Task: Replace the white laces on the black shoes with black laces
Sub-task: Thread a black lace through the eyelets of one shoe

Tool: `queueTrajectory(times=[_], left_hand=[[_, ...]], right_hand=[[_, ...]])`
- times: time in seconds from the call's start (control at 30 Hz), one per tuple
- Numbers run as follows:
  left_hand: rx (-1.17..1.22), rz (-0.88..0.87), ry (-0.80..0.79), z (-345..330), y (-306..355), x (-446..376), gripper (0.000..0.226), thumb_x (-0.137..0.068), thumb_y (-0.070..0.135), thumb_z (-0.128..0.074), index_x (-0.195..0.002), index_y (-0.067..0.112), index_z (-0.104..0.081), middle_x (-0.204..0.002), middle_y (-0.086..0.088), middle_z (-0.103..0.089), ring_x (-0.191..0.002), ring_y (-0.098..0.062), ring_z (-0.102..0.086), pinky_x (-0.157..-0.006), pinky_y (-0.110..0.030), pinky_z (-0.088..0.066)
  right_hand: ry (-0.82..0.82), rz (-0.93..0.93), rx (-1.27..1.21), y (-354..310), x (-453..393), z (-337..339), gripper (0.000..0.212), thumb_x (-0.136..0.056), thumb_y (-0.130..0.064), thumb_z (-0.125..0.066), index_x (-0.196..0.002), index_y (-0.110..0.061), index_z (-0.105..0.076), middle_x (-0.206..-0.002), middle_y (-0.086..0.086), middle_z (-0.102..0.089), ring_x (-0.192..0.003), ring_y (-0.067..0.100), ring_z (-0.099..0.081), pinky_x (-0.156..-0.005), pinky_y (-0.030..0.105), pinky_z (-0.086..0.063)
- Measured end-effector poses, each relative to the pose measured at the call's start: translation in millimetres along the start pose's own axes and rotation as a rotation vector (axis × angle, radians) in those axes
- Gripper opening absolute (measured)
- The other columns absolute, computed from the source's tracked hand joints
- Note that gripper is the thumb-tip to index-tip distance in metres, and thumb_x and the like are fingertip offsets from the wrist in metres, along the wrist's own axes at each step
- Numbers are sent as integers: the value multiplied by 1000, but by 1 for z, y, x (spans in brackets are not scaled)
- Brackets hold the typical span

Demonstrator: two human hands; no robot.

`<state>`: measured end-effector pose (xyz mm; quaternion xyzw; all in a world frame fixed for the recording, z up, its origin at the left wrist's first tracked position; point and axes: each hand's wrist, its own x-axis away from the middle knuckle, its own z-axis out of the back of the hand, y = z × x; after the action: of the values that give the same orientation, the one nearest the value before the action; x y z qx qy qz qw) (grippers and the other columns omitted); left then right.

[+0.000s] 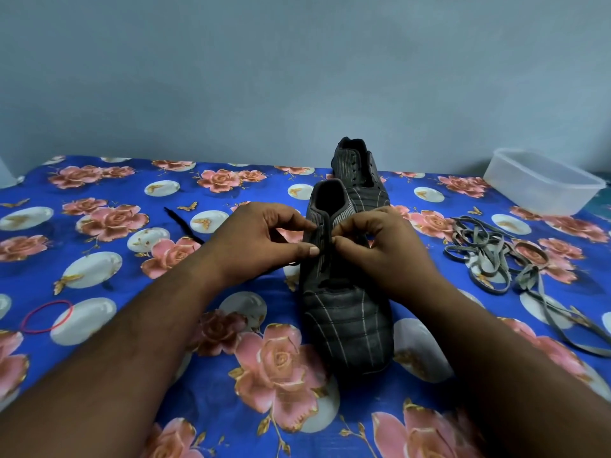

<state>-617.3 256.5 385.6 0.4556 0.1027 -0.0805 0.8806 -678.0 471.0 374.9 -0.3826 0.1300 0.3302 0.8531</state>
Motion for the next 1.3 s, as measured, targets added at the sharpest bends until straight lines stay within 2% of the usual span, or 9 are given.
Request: queueTrajectory(times=[0.13, 0.27, 0.37, 0.47, 0.53, 0.73, 0.87, 1.07, 1.3], left_hand=[[1, -36, 11, -1, -1, -1, 19, -78, 24, -87, -96, 24, -79, -69, 22, -69, -51, 1, -58, -57, -11, -42], [7, -36, 47, -3, -4, -2, 14, -79, 25, -86, -92, 26, -80, -83, 11, -76, -70, -13, -74, -74, -37, -60], [27, -64, 71, -5, -5, -2, 12, -81, 26, -86, -90, 26, -79, -83, 6, -77, -76, -21, -76, -79, -50, -60], [3, -99, 101, -6, -3, -2, 8, -83, 24, -83, -89, 26, -79, -77, 9, -76, -74, -14, -75, -76, -47, -60], [-18, -111, 102, -6, -3, -1, 6, -84, 23, -82, -87, 27, -79, -75, 9, -76, -71, -12, -74, -75, -46, -60], [10, -89, 80, -5, -6, -2, 8, -80, 37, -76, -84, 30, -76, -89, -3, -77, -83, -28, -73, -79, -50, -58], [7, -85, 61, -5, -6, -2, 20, -75, 47, -80, -91, 35, -77, -88, 1, -77, -78, -21, -73, -78, -50, -59], [-9, -117, 94, -6, -3, -3, 18, -76, 43, -79, -87, 29, -80, -86, 8, -76, -78, -15, -72, -77, -48, -58], [111, -12, 79, -6, -8, -2, 11, -81, 34, -77, -86, 24, -77, -84, -4, -76, -85, -29, -71, -88, -52, -56]], right_hand=[[17, 2, -68, 4, -2, -5, 8, -80, -39, -65, -73, -37, -68, -72, -18, -68, -87, 17, -62, -77, 34, -50], [1, 34, -94, 9, -3, -7, 12, -80, -41, -65, -76, -32, -72, -73, -17, -68, -82, 12, -63, -77, 33, -48], [2, 69, -82, 13, -4, -7, 9, -80, -45, -68, -79, -36, -71, -78, -26, -63, -84, 11, -57, -79, 34, -44], [-26, 99, -105, 14, -6, -5, 1, -81, -40, -71, -81, -40, -71, -79, -32, -60, -82, 3, -53, -81, 29, -38], [-49, 93, -125, 16, -5, -2, 4, -83, -44, -70, -85, -42, -73, -83, -29, -62, -88, 11, -55, -83, 28, -39], [-23, 92, -146, 20, -5, 12, 8, -94, -34, -69, -99, -38, -74, -96, -12, -65, -104, 17, -56, -92, 29, -42], [-31, 139, -99, 19, -3, 8, 14, -87, -38, -73, -99, -45, -69, -93, -25, -62, -103, 8, -52, -88, 15, -36], [15, 165, -112, 19, -5, 3, 15, -83, -50, -68, -97, -45, -68, -87, -18, -62, -96, 15, -58, -86, 33, -46], [11, 110, -122, 28, -7, 4, 28, -100, -35, -55, -126, -36, -66, -86, -9, -63, -88, 14, -58, -83, 36, -47]])
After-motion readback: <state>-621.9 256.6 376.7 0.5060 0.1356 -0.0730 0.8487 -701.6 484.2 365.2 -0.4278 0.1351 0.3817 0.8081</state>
